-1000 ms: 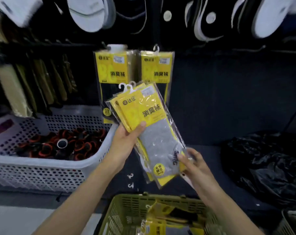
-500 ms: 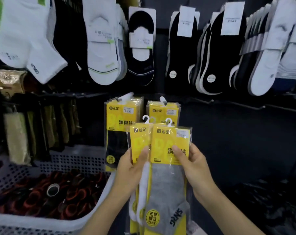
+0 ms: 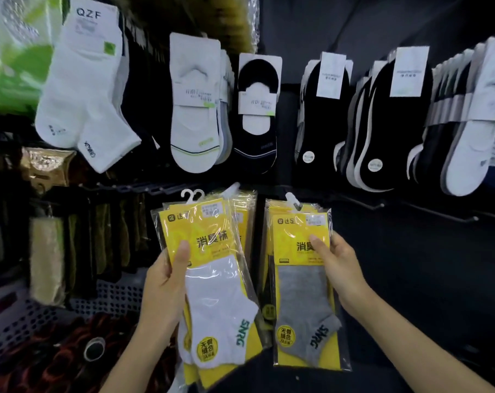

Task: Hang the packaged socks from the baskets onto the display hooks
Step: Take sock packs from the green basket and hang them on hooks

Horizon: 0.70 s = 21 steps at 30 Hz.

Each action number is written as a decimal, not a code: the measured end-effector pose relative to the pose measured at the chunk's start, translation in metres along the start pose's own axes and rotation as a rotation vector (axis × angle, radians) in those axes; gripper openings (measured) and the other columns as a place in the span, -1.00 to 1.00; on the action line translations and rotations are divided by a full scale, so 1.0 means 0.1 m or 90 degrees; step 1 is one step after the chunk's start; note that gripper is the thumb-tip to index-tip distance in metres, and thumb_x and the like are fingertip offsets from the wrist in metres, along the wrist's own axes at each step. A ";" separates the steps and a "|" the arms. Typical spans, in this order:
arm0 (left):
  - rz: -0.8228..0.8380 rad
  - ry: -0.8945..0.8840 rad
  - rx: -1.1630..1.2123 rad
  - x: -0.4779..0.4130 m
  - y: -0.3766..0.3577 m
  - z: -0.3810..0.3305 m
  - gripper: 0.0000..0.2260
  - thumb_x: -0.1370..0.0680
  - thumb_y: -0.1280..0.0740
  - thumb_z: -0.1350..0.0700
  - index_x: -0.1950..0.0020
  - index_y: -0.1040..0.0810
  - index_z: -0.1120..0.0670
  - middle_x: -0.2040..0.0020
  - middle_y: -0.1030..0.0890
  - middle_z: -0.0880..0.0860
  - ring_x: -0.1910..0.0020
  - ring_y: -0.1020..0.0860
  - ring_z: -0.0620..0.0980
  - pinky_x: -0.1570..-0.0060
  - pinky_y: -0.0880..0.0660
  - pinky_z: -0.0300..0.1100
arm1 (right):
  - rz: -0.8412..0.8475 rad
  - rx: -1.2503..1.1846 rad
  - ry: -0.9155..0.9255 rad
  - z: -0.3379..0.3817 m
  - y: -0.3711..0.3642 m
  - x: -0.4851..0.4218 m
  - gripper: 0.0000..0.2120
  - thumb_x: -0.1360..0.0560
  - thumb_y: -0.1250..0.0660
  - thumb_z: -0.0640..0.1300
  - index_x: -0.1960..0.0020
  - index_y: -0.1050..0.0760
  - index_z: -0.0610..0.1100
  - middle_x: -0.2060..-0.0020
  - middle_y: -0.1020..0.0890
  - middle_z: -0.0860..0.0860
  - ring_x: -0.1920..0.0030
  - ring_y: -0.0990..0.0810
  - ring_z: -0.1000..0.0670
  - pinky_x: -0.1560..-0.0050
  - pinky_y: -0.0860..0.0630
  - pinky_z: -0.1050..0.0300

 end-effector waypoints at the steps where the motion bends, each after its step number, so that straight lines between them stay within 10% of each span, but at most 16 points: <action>1: 0.001 0.001 0.002 0.01 -0.01 0.00 -0.75 -0.55 -0.16 -0.05 0.09 -0.55 0.06 0.32 -0.66 -0.19 0.35 -0.61 -0.28 0.39 -0.44 -0.49 | -0.006 0.009 -0.006 -0.04 -0.02 -0.06 -0.92 -0.56 -0.27 -0.13 -0.01 -0.54 -0.08 0.18 -0.72 0.01 0.20 -0.70 0.09 0.34 -0.56 0.32; 6: 0.021 0.027 0.019 0.02 -0.05 0.08 -0.72 -0.52 -0.19 -0.10 -0.03 -0.60 0.02 0.07 -0.71 -0.10 0.12 -0.68 -0.14 0.26 -0.54 -0.38 | -0.127 0.094 -0.008 -0.24 0.04 -0.31 -0.87 -0.49 -0.39 -0.08 0.06 -0.53 -0.14 0.20 -0.66 0.02 0.26 -0.62 0.17 0.39 -0.47 0.43; 13: 0.039 0.105 0.055 0.11 -0.13 0.19 -0.68 -0.46 -0.25 -0.14 -0.01 -0.63 0.03 0.09 -0.72 -0.02 0.11 -0.69 -0.04 0.27 -0.59 -0.28 | -0.330 0.170 -0.147 -0.66 0.40 -0.22 -0.78 -0.42 -0.48 -0.11 0.06 -0.49 -0.19 0.10 -0.60 -0.13 0.11 -0.55 -0.08 0.17 -0.41 0.09; 17: 0.040 0.134 0.066 0.17 -0.20 0.23 -0.70 -0.44 -0.28 -0.11 0.04 -0.64 0.08 0.15 -0.72 0.01 0.18 -0.70 -0.03 0.34 -0.57 -0.30 | -0.188 0.120 -0.108 -0.63 0.16 -0.01 -0.85 -0.48 -0.40 -0.07 0.11 -0.50 -0.14 0.08 -0.62 -0.17 0.11 -0.59 -0.08 0.01 -0.58 -0.01; 21: 0.057 0.136 0.059 0.25 -0.34 0.25 -0.73 -0.40 -0.33 -0.11 0.03 -0.65 0.02 0.12 -0.72 -0.01 0.14 -0.69 -0.04 0.20 -0.59 -0.17 | -0.001 0.025 -0.063 -0.27 -0.34 0.36 -0.76 -0.50 -0.31 0.04 0.08 -0.58 -0.14 0.25 -0.65 -0.02 0.26 -0.63 0.06 0.28 -0.57 0.28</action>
Point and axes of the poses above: each hand's wrist, its own x-axis away from the middle knuckle, its own y-axis out of the back of the hand, z = x × y, the point moved 8 cm from there along -x, towards the middle knuckle
